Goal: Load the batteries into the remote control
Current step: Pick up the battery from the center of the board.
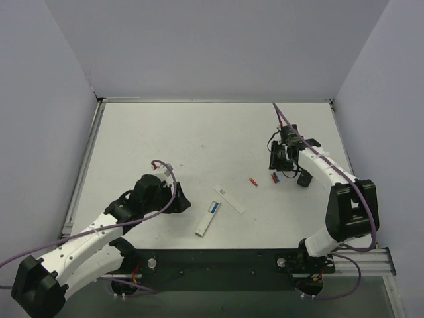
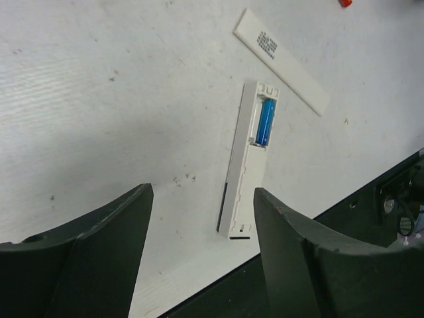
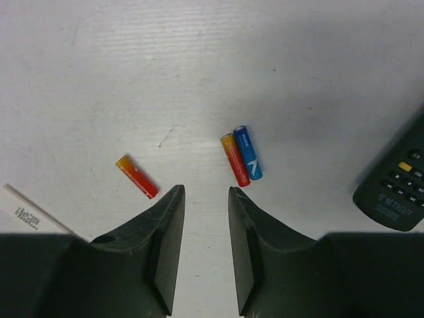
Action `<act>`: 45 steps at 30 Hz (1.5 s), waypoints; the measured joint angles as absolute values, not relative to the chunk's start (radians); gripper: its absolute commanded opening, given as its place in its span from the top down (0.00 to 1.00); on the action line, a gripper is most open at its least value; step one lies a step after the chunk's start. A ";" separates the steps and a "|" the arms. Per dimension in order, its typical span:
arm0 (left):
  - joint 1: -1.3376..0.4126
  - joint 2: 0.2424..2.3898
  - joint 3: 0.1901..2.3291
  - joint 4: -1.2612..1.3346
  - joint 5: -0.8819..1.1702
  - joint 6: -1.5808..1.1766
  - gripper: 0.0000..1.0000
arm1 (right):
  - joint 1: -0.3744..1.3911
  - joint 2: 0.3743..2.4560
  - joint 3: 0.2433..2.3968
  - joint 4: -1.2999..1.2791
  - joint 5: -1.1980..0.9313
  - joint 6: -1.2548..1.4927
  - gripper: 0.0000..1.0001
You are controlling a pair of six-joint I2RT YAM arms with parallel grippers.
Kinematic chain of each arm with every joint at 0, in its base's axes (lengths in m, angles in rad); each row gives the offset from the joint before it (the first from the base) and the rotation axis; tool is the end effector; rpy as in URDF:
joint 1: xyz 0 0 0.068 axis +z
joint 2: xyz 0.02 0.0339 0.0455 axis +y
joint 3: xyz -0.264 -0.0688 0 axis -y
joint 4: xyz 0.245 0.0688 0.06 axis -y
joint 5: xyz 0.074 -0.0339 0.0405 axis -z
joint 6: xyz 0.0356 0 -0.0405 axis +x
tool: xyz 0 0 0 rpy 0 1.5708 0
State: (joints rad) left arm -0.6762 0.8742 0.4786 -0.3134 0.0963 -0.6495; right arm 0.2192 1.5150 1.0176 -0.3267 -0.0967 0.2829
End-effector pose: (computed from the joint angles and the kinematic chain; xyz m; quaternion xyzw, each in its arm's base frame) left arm 0.1405 -0.1171 0.2057 0.0322 0.9072 -0.2912 0.3019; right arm 0.3151 0.0737 0.2326 0.0120 0.9301 0.1341 0.3417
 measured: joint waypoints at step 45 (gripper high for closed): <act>-0.332 0.733 0.554 -0.428 0.292 -0.366 0.25 | 0.089 1.817 1.145 -0.374 -0.129 0.221 1.00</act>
State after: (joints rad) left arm -0.3325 0.7330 0.5541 -0.4278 0.2924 -0.3660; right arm 0.0891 1.8168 1.1446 -0.3737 -0.1291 0.2207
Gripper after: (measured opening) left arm 0.750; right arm 0.079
